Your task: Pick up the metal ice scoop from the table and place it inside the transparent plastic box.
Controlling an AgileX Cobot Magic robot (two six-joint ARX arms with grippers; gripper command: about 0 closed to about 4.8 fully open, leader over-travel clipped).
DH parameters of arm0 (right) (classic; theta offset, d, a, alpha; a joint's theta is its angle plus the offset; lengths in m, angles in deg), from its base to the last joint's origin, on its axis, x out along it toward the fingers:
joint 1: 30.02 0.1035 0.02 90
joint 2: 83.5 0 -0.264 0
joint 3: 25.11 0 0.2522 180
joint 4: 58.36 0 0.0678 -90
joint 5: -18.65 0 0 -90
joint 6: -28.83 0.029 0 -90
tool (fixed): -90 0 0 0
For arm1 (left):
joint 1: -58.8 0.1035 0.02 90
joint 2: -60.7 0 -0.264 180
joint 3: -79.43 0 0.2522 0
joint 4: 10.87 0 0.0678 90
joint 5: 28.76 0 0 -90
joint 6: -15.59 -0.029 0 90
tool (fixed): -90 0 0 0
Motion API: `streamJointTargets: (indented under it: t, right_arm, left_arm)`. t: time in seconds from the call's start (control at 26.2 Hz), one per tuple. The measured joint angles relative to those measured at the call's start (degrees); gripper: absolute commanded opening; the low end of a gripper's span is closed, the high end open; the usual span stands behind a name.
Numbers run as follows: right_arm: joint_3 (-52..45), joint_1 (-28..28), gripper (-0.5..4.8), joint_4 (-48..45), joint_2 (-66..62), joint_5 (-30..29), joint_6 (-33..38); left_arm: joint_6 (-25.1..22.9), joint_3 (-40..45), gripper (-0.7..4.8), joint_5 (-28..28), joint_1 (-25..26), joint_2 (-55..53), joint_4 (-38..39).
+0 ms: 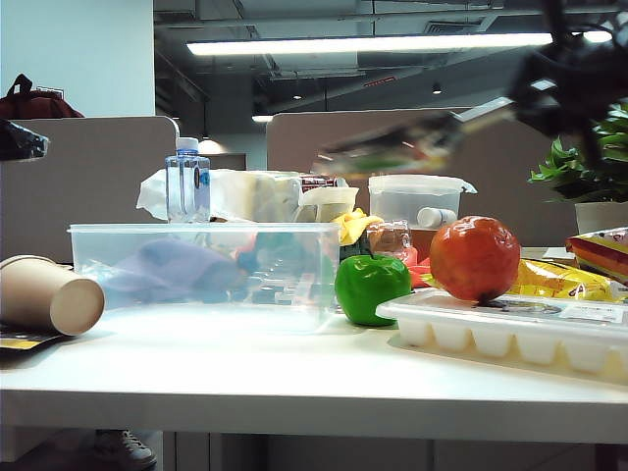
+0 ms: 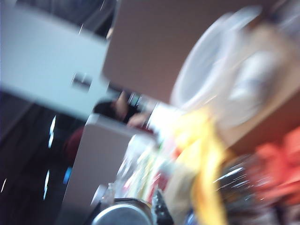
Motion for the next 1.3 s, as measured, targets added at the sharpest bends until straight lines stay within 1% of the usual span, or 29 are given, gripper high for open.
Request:
streamJointTargets:
  t: [0.08, 0.15, 0.19, 0.31, 0.38, 0.42, 0.5, 0.57, 0.69, 0.76, 0.84, 0.92, 0.95, 0.99, 1.03, 1.07, 1.15, 1.18, 1.22, 1.3]
  right_arm:
    - [4.6, 4.2, -0.08, 4.0, 0.0, -1.9, -3.5]
    - [9.7, 8.0, -0.08, 7.7, -0.6, -2.3, -9.4]
    - [12.2, 9.7, -0.07, 8.6, -1.8, -3.3, -12.6]
    - [19.1, 13.0, -0.08, 9.0, -8.0, -5.9, -16.7]
    - [23.0, 15.5, -0.08, 9.5, -12.1, -7.3, -17.6]
    - [25.7, 17.2, -0.08, 9.5, -15.0, -7.4, -18.7]
    - [28.0, 18.7, -0.08, 9.4, -18.3, -7.0, -19.8]
    - [29.2, 19.8, -0.07, 8.1, -21.1, -5.7, -19.9]
    - [32.0, 21.3, -0.08, 4.7, -27.0, -2.2, -19.9]
    - [32.8, 22.1, -0.08, 3.3, -29.0, -1.3, -19.6]
    - [33.7, 22.9, -0.08, 1.4, -31.2, -1.1, -17.8]
    - [33.7, 23.7, -0.05, 1.2, -32.2, 0.6, -17.4]
    - [33.7, 24.0, 0.13, 1.3, -32.4, 1.2, -17.4]
    - [33.7, 24.3, 0.56, 2.3, -32.4, 1.7, -17.5]
    - [33.7, 24.4, 1.24, 2.6, -32.4, 1.7, -17.4]
    - [33.7, 24.4, 1.63, 3.5, -32.4, 1.7, -17.5]
    - [33.7, 24.4, 1.87, 3.8, -32.4, -0.2, -17.4]
    - [33.7, 24.4, 2.30, 3.7, -32.4, -0.7, -17.4]
    - [33.8, 24.3, 2.51, 3.8, -32.4, -2.0, -17.5]
    - [33.8, 24.2, 2.53, 3.8, -32.1, -3.1, -17.2]
  left_arm:
    - [0.0, 0.0, -0.05, 0.0, 0.0, 0.0, 0.0]
    - [0.0, 0.0, -0.05, 0.0, 0.0, 0.0, 0.0]
    - [0.0, 0.0, -0.05, 0.0, 0.0, 0.1, 0.0]
    - [0.0, 0.0, -0.05, 0.0, 0.0, 0.1, 0.0]
    - [0.0, 0.0, -0.05, 0.0, 0.0, 0.1, 0.0]
    - [0.0, 0.0, -0.05, 0.0, 0.0, 0.1, 0.0]
    - [0.0, 0.0, -0.05, 0.0, 0.0, 0.1, 0.0]
    - [0.0, 0.0, -0.05, 0.0, 0.0, 0.1, 0.0]
    - [0.0, 0.0, -0.05, 0.0, 0.0, 0.1, 0.0]
    - [0.0, 0.0, -0.05, 0.0, 0.0, 0.1, 0.0]
    - [0.0, 0.0, -0.05, 0.0, 0.0, 0.0, 0.0]
    - [0.0, 0.0, -0.05, 0.0, 0.0, 0.1, 0.0]
    - [0.0, 0.0, -0.05, 0.0, 0.0, 0.1, 0.0]
    - [0.0, 0.0, -0.05, 0.0, 0.0, 0.1, 0.0]
    - [0.0, 0.0, -0.05, 0.0, 0.0, 0.1, 0.0]
    - [0.0, 0.0, -0.05, 0.0, 0.0, 0.0, 0.0]
    - [0.0, 0.0, -0.05, 0.0, 0.0, 0.0, 0.0]
    - [0.0, 0.0, -0.05, 0.0, 0.0, 0.0, 0.0]
    - [0.0, 0.0, -0.05, 0.0, 0.0, 0.0, 0.0]
    - [0.0, 0.0, -0.05, 0.0, 0.0, 0.0, 0.0]
